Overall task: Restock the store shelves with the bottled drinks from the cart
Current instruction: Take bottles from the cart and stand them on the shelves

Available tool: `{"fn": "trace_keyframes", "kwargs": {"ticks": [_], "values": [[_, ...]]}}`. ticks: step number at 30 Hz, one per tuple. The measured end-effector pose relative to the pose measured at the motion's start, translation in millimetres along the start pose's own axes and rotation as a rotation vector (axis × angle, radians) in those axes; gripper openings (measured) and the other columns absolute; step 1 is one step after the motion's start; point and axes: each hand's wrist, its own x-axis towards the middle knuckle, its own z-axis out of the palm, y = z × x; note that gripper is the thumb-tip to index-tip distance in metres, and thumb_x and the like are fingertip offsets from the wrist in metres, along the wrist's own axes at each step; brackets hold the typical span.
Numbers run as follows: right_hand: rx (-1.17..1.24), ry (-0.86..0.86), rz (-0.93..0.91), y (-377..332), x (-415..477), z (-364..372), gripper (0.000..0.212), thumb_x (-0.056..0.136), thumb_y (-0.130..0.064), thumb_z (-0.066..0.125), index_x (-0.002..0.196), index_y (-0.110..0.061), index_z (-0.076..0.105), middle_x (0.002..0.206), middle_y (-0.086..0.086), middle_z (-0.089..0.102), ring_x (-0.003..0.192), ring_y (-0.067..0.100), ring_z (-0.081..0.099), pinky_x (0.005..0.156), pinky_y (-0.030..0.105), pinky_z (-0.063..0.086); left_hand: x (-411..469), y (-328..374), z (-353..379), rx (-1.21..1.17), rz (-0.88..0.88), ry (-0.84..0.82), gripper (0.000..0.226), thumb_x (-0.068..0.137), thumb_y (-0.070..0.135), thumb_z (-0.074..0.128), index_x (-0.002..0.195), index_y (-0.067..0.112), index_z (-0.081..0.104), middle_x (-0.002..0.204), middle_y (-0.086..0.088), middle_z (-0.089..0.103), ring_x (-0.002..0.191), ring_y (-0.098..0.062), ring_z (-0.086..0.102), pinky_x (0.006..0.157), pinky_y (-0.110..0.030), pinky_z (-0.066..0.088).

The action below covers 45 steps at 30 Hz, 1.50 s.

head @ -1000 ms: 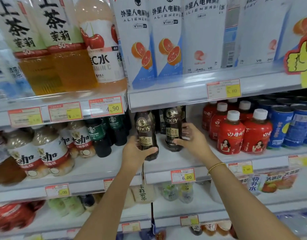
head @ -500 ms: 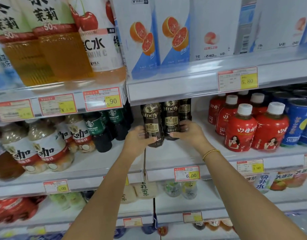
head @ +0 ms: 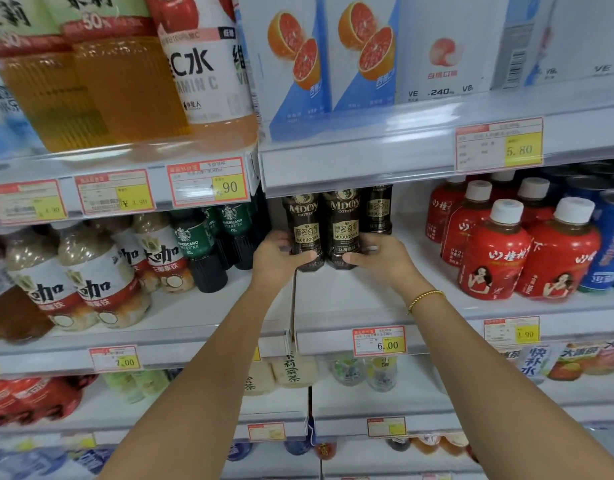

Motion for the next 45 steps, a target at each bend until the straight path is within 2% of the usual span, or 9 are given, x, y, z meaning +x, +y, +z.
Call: {"fn": "trace_keyframes", "kwargs": {"ticks": [10,18,26,29,30,34,37,41,45], "values": [[-0.02,0.015,0.037,-10.6,-9.1,1.1,0.043,0.077,-0.007,0.073,0.118,-0.011,0.063,0.107,0.003,0.066,0.092,0.012,0.059,0.09,0.023,0.044,-4.9,2.6,-0.4,-0.009,0.006,0.007,0.054,0.067,0.009,0.082,0.113,-0.001,0.055,0.101,-0.01,0.059,0.091,-0.019,0.056,0.083,-0.03,0.048],[-0.061,0.044,0.049,-11.5,-10.9,3.2,0.041,0.079,-0.005,0.07,0.119,-0.008,0.061,0.115,0.01,0.066,0.092,0.013,0.058,0.087,0.024,0.044,-6.5,2.0,2.4,-0.035,0.008,0.018,0.052,0.065,0.009,0.083,0.109,-0.001,0.058,0.11,-0.019,0.065,0.102,-0.03,0.061,0.089,-0.038,0.05],[-0.299,0.109,0.046,-24.3,-27.7,9.3,0.034,0.085,-0.015,0.065,0.118,-0.008,0.06,0.117,0.009,0.063,0.11,0.026,0.058,0.083,0.024,0.039,-29.4,4.4,-12.7,-0.055,0.008,0.006,0.048,0.079,0.01,0.073,0.121,-0.002,0.053,0.109,-0.004,0.058,0.091,-0.011,0.055,0.079,-0.019,0.044],[-0.409,0.308,-0.16,-33.5,-66.5,21.2,0.016,0.085,-0.019,0.063,0.097,-0.009,0.064,0.091,0.006,0.061,0.097,0.024,0.056,0.075,0.023,0.037,-69.3,-11.0,-41.5,-0.076,0.115,0.181,0.013,0.087,0.022,0.064,0.093,0.011,0.062,0.08,0.002,0.063,0.065,-0.006,0.055,0.068,-0.023,0.053],[-0.385,0.319,-0.239,-33.7,-86.3,29.3,0.008,0.085,-0.019,0.063,0.086,-0.011,0.063,0.081,0.003,0.058,0.084,0.02,0.055,0.068,0.022,0.035,-90.0,-20.3,-53.2,-0.064,0.149,0.225,0.016,0.088,0.026,0.061,0.077,0.014,0.059,0.065,0.003,0.058,0.058,-0.011,0.053,0.062,-0.027,0.05],[-0.333,-0.045,-0.258,1.2,-171.6,88.6,0.013,0.086,-0.018,0.063,0.075,-0.013,0.058,0.067,-0.002,0.057,0.063,0.007,0.05,0.058,0.017,0.037,-186.2,-89.8,-92.9,-0.035,0.122,0.143,0.044,0.091,0.033,0.053,0.057,0.01,0.038,0.049,-0.01,0.035,0.048,-0.014,0.033,0.051,-0.03,0.029],[-0.362,-0.396,-0.053,71.7,-225.0,151.9,0.008,0.085,-0.02,0.064,0.089,-0.015,0.059,0.079,0.002,0.061,0.068,0.01,0.053,0.058,0.011,0.037,-252.0,-181.8,-111.1,0.098,-0.132,0.008,0.044,0.091,0.041,0.052,0.059,0.013,0.04,0.05,-0.007,0.037,0.047,-0.016,0.039,0.051,-0.029,0.032],[-0.469,-0.736,0.228,181.3,-289.8,235.3,0.034,0.089,-0.027,0.06,0.119,-0.013,0.053,0.104,0.003,0.057,0.085,0.016,0.055,0.073,0.019,0.039,-333.7,-305.5,-123.8,0.217,-0.558,-0.143,0.012,0.085,0.031,0.065,0.085,0.02,0.06,0.074,0.005,0.063,0.073,-0.013,0.061,0.061,-0.01,0.041],[-0.565,-1.016,0.479,269.2,-351.0,296.4,0.046,0.092,-0.027,0.056,0.133,-0.012,0.042,0.129,0.01,0.05,0.113,0.025,0.053,0.085,0.024,0.038,-404.1,-409.5,-117.6,0.322,-0.888,-0.384,0.036,0.08,0.025,0.068,0.115,0.017,0.058,0.099,0.007,0.061,0.094,-0.012,0.06,0.074,-0.016,0.04]]}}
